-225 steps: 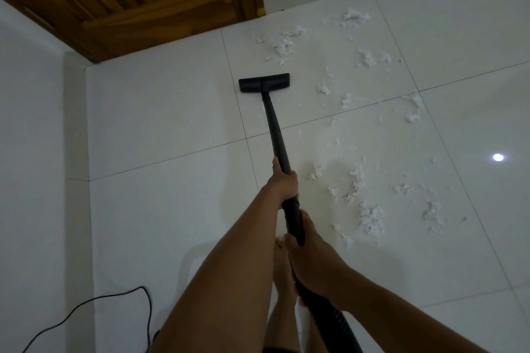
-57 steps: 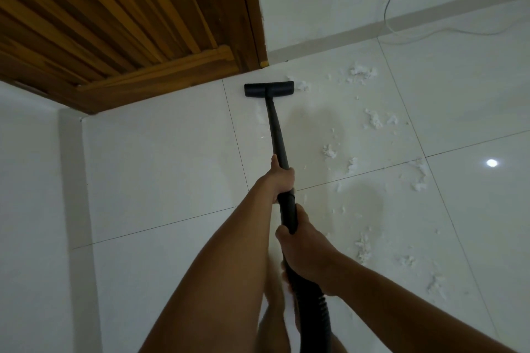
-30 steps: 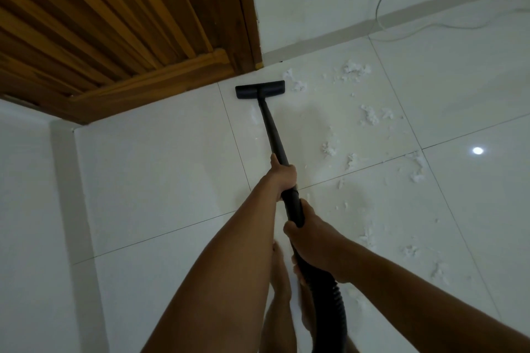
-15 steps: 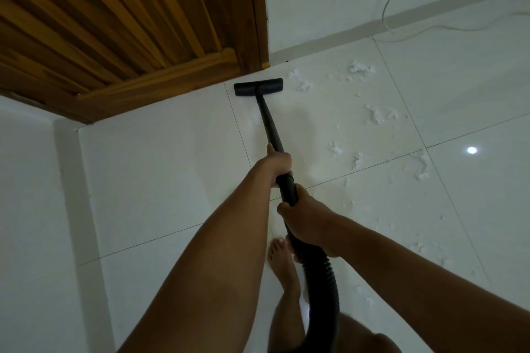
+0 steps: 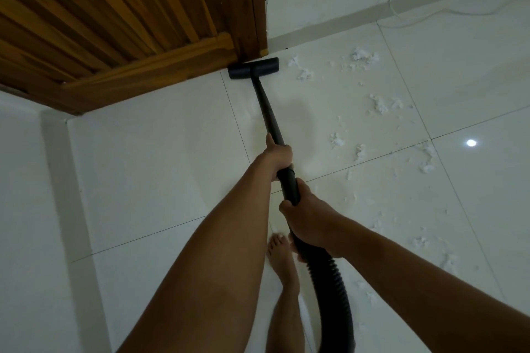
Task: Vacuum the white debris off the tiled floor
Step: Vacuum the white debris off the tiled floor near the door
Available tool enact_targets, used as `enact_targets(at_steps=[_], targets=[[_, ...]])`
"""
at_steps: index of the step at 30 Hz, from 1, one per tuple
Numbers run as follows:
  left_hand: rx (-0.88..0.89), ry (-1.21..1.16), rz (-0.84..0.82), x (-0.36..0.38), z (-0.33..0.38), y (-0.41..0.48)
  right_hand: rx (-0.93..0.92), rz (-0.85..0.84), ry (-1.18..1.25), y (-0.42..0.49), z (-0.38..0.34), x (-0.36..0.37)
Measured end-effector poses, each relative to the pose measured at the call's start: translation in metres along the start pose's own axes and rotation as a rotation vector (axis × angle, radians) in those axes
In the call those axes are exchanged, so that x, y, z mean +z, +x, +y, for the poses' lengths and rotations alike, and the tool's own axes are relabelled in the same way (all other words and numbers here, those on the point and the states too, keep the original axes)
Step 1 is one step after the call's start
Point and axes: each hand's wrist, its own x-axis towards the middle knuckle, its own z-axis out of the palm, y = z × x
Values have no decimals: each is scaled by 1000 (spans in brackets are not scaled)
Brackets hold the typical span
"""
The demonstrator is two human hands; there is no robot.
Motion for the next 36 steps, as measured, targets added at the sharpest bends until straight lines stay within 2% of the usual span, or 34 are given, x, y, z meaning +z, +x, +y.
enact_targets(at_steps=[11,27,36], targets=[[-3,2,5,61,-57,-35,7,-2,-109,-34,82,-8],[-11,3,59,202,-242,-129,-42,-57,-130,-119,315,14],[-35,26,47,242,-322,-164,-62,-87,-128,-159,400,42]])
